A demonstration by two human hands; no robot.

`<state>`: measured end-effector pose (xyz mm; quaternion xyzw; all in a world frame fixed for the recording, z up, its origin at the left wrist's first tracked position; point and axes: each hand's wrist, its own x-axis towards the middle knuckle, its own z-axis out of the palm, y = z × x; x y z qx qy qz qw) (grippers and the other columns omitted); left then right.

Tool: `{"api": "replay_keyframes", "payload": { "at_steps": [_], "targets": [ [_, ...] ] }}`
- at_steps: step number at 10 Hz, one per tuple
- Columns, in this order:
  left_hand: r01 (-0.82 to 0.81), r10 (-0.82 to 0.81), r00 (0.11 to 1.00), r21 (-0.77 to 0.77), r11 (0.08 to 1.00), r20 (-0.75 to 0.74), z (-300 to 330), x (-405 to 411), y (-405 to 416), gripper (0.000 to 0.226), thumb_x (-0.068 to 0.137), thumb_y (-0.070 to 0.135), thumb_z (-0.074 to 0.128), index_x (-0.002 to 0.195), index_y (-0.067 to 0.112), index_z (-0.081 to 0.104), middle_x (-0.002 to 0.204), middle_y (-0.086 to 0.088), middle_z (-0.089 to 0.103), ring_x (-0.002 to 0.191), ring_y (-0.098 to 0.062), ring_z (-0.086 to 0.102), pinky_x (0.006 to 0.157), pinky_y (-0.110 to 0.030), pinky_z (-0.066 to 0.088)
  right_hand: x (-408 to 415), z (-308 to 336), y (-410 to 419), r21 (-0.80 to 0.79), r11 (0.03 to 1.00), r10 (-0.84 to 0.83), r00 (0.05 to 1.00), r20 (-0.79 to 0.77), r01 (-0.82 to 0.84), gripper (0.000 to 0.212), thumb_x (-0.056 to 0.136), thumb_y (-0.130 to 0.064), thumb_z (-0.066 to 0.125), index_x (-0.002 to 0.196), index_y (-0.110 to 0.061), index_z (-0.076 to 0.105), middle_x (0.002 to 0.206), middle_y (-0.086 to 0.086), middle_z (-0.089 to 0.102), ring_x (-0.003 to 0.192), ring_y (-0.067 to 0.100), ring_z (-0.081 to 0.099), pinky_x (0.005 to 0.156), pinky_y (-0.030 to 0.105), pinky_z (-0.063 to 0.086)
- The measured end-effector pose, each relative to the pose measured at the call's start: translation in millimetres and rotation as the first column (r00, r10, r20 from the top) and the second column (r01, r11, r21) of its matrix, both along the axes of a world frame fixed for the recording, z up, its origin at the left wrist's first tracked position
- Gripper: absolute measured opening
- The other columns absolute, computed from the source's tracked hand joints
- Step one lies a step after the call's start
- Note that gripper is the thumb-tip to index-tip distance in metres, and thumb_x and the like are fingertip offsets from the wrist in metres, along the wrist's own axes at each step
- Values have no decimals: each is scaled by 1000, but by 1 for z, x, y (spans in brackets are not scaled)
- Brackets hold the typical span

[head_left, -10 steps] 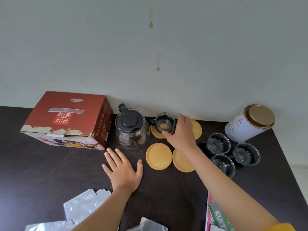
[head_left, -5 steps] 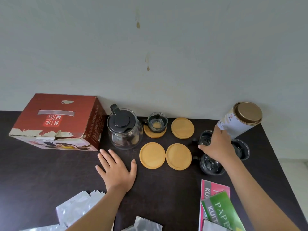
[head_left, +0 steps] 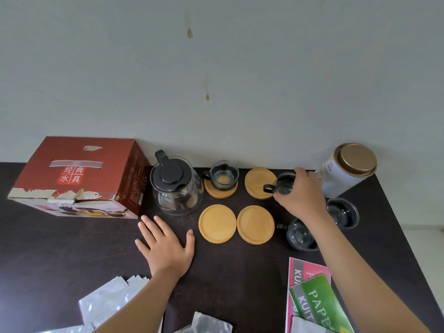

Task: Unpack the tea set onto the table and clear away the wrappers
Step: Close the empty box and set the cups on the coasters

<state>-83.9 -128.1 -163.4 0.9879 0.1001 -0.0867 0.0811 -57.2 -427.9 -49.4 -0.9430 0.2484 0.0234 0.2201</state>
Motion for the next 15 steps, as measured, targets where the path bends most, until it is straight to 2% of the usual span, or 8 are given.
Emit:
{"api": "replay_keyframes", "payload": {
  "at_steps": [3, 5, 7, 8, 10, 11, 13, 15],
  "targets": [
    [-6, 6, 1000, -4, 1000, -6, 0, 1, -1, 99, 79, 68, 15, 148, -4, 15, 156, -27, 5, 145, -40, 2, 109, -61, 18, 39, -7, 37, 39, 999, 17, 999, 44, -18, 70, 75, -31, 77, 130, -8, 42, 124, 12, 46, 122, 29, 40, 70, 30, 40],
    [-3, 3, 1000, 3, 1000, -3, -1, 1, 0, 98, 80, 68, 15, 148, -3, 14, 156, -26, 4, 145, -40, 1, 110, -61, 18, 46, -20, 41, 41, 999, 0, 999, 42, -2, 68, 75, -35, 77, 128, -8, 43, 125, 12, 46, 123, 29, 39, 70, 31, 41],
    [-3, 3, 1000, -5, 1000, 2, 0, 1, 1, 98, 80, 68, 16, 148, -3, 15, 156, -26, 4, 145, -40, 2, 110, -61, 18, 33, -22, 41, 85, 996, 7, 997, 77, -13, 84, 75, -39, 78, 140, -9, 33, 136, 13, 38, 127, 29, 34, 83, 35, 44],
    [-2, 2, 1000, 6, 1000, -5, 0, 1, 1, 98, 80, 68, 14, 148, -3, 13, 156, -26, 3, 145, -40, 0, 110, -60, 17, 14, -24, 43, 127, 992, -28, 992, 125, 12, 83, 72, -37, 80, 138, -12, 36, 135, 11, 40, 125, 28, 35, 83, 35, 43],
    [0, 0, 1000, 4, 1000, 0, -1, 0, 1, 98, 81, 68, 17, 148, -3, 14, 156, -27, 4, 145, -40, 1, 109, -61, 18, -44, -23, 50, 116, 991, -92, 983, 156, 74, 83, 79, -30, 75, 145, -9, 30, 145, 13, 33, 135, 30, 27, 101, 42, 39],
    [-1, 1, 1000, 6, 1000, -4, -1, 0, 1, 98, 81, 68, 17, 148, -4, 14, 156, -27, 4, 145, -40, 2, 109, -61, 19, -72, -27, 48, 59, 994, -103, 980, 173, 94, 80, 79, -30, 75, 144, -8, 35, 145, 15, 34, 137, 31, 26, 104, 46, 38],
    [1, -1, 1000, -7, 1000, 4, -2, 0, 0, 98, 80, 67, 19, 147, -5, 14, 155, -28, 5, 144, -41, 3, 109, -62, 18, -105, -42, 34, -24, 970, -233, 953, 193, 242, 76, 70, -23, 82, 135, -7, 47, 144, 22, 31, 132, 42, 25, 96, 61, 41],
    [-3, 3, 1000, -6, 1000, 9, -4, 0, 1, 95, 84, 65, 28, 147, -4, 13, 156, -27, 3, 145, -40, 1, 109, -62, 17, -112, -64, 32, 52, 953, -303, 924, 233, 299, 74, 71, -17, 81, 134, -4, 46, 139, 26, 36, 128, 45, 29, 91, 64, 43]
  ]
}}
